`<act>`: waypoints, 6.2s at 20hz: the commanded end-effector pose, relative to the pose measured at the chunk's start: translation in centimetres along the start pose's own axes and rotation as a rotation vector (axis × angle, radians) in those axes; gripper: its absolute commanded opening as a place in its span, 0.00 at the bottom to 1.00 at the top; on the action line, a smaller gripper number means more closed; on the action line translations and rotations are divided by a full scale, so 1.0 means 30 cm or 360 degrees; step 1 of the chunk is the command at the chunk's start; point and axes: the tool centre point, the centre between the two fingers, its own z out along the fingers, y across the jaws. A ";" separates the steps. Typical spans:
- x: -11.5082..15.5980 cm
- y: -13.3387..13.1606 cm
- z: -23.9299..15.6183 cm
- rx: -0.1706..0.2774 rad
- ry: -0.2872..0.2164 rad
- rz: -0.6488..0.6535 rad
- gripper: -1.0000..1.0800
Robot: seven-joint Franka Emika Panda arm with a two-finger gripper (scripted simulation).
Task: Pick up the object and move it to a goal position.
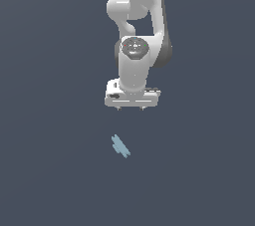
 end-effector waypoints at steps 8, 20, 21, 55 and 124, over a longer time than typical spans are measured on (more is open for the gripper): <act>0.014 -0.077 -0.031 -0.0017 0.0025 -0.0118 0.96; 0.041 -0.079 -0.022 -0.0021 0.0031 -0.0187 0.96; 0.049 -0.076 -0.018 -0.0021 0.0032 -0.0202 0.96; 0.393 0.165 0.291 0.0002 0.0079 -0.1030 0.96; 0.207 -0.390 -0.402 0.0000 0.0079 -0.1039 0.00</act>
